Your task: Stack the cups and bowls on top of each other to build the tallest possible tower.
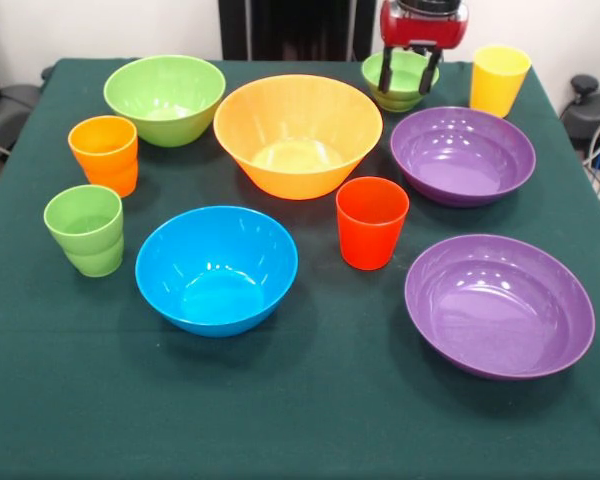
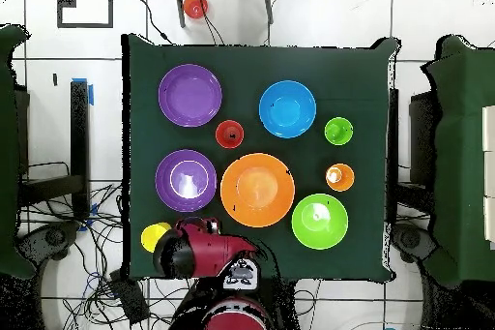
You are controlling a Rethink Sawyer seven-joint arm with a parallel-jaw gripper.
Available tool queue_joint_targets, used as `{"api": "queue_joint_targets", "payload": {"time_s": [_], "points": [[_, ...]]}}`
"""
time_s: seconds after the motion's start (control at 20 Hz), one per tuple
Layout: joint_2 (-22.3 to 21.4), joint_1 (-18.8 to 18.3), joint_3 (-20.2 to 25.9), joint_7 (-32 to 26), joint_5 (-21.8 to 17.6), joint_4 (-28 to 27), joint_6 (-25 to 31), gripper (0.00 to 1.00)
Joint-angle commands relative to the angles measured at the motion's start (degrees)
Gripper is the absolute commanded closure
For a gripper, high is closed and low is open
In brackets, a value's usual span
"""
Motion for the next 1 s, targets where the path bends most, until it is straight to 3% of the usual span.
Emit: {"api": "queue_joint_targets", "payload": {"time_s": [0.05, 0.25, 0.45, 0.6, 0.85, 1.0], "points": [[2.95, 0.43, 2.05, 8.29, 0.14, -6.02, -1.83, 0.00], [4.30, 0.99, 1.80, 8.69, 0.25, -6.55, -2.82, 0.00], [0.84, 0.32, 2.36, 8.96, -0.70, -3.53, -2.31, 0.00], [-2.13, -0.07, 2.53, 8.04, -0.92, -2.33, 1.15, 0.00], [-0.37, 1.34, 1.51, 8.24, -0.14, -3.62, 1.14, 0.00], [-1.74, 2.04, 1.25, 8.01, 0.31, -3.91, 3.00, 0.00]]}}
